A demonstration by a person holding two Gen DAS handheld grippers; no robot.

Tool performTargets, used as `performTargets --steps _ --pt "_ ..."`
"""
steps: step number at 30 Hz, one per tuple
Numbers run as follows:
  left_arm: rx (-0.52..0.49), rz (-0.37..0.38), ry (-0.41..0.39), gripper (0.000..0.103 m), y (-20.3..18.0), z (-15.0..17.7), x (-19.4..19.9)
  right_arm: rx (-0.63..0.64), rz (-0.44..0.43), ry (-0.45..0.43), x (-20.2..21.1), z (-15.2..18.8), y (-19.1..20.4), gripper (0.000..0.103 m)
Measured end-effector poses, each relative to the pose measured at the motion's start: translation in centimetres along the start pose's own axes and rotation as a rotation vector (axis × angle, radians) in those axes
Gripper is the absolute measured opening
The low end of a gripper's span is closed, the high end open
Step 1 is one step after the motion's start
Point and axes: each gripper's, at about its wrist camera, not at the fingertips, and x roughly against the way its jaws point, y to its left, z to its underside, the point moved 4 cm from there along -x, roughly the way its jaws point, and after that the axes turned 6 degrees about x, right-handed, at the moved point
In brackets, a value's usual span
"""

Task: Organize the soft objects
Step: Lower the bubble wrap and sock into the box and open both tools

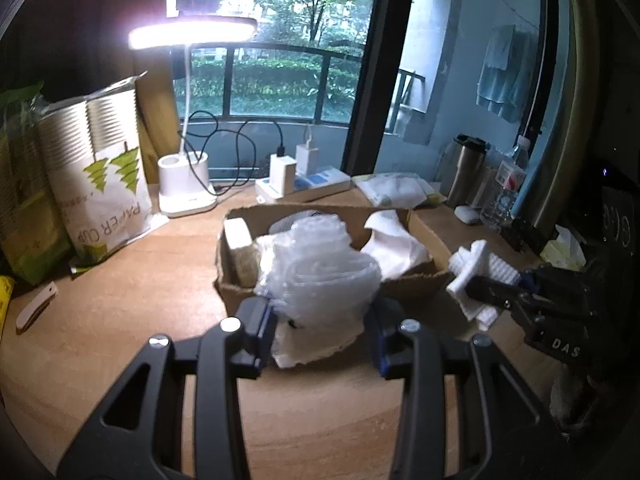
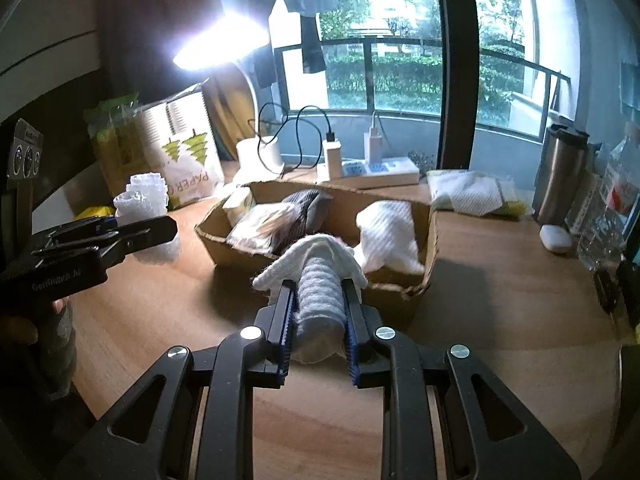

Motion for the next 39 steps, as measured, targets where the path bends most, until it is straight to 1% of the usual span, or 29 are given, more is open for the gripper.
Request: performTargets --steps 8,16,23,33,39 --pt "-0.024 0.008 -0.006 0.04 -1.4 -1.5 -1.6 -0.002 0.001 -0.027 -0.8 -1.5 -1.7 0.023" --pt "-0.04 0.024 0.011 0.04 -2.6 -2.3 -4.2 -0.017 0.01 -0.039 -2.1 -2.4 -3.5 0.023" --pt "-0.04 0.037 0.045 0.04 -3.0 -2.3 -7.1 -0.037 0.014 -0.039 -3.6 -2.7 -5.1 0.023" --pt "-0.051 0.08 0.109 0.04 -3.9 -1.7 -11.2 -0.073 0.007 0.011 -7.2 -2.0 -7.2 0.023" --pt "-0.046 0.089 0.155 0.04 -3.9 -1.0 -13.4 -0.091 0.0 0.04 -8.9 -1.3 -7.8 0.023"
